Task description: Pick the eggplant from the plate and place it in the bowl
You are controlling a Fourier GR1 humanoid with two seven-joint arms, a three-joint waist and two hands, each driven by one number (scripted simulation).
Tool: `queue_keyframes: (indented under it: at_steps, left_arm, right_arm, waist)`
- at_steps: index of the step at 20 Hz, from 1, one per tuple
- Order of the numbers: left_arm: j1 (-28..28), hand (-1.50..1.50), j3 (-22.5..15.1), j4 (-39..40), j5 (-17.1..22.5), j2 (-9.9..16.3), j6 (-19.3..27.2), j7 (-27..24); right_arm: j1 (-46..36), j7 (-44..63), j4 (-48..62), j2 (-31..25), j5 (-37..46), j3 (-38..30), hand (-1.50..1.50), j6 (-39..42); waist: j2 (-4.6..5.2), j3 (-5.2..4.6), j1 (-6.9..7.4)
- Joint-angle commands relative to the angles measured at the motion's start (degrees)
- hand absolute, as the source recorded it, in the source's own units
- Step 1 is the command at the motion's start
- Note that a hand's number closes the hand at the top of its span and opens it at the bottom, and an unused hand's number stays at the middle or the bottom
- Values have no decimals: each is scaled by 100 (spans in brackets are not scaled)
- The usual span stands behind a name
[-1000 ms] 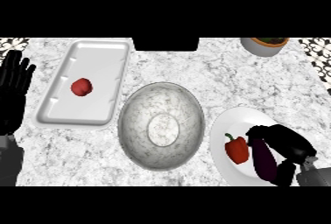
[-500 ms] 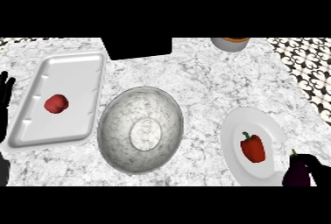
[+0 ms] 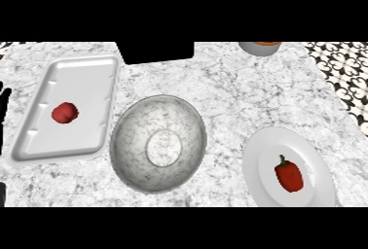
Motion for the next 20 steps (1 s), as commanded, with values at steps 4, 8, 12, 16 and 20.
queue_keyframes:
  at_steps: [4, 8, 12, 16, 20]
  left_arm:
    - [-126, 0, -134, -32, -2, 10, -98, 78]
    - [-213, 0, -61, 103, 38, 83, -152, 38]
    - [-297, 0, -254, 44, -82, -58, -65, 46]
    - [-222, 0, -266, 28, 23, -66, -245, -78]
    - [-352, 0, -449, 20, -141, -217, -96, -100]
  right_arm:
    - [1515, -130, -3057, 558, -230, 382, 150, -80]
    - [1552, -400, -3300, 719, -348, 909, 150, -425]
    - [1319, -565, -3291, 924, -383, 1771, 150, -683]
    - [1172, -354, -3234, 1158, 70, 2646, 150, -807]
    - [1173, -127, -3210, 1168, 457, 3343, 150, -767]
  waist:
    - [67, 7, 206]
    - [99, 0, 285]
    - [120, -5, 358]
    - [169, -21, 602]
    - [192, -28, 629]
